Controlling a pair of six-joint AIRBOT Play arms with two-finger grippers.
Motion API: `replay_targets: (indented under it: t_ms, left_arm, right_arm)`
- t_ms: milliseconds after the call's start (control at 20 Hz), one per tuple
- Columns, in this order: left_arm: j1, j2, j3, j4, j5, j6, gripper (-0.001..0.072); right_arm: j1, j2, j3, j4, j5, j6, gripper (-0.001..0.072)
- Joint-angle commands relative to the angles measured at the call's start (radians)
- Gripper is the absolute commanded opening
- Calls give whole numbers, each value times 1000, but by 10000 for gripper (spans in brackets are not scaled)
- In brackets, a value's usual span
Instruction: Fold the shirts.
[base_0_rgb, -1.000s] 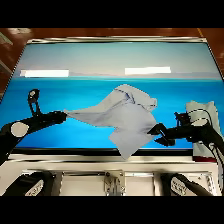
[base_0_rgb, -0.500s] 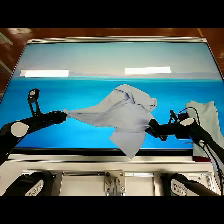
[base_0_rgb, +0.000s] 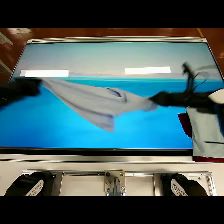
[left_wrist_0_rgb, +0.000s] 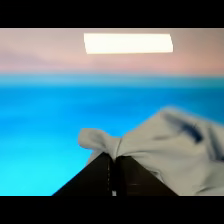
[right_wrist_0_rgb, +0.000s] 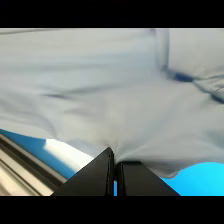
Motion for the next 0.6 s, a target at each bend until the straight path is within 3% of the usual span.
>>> replay_targets:
  t_ms: [0,150,250,400,550]
  left_arm:
    - [-14,47,454,61,-37,-7,40]
    - [-16,72,745,17,-43,-7,40]
    - [-16,108,837,14,-99,-6,40]
    - [-11,179,854,53,-278,-7,40]
    - [-11,200,852,129,-573,-50,40]
  right_arm:
    - [1,202,431,-86,-9,-15,64]
    - [1,328,721,-236,-162,145,65]
    - [1,391,820,-383,-163,266,64]
    - [1,473,842,-523,-32,402,65]
    - [1,499,842,-579,179,438,65]
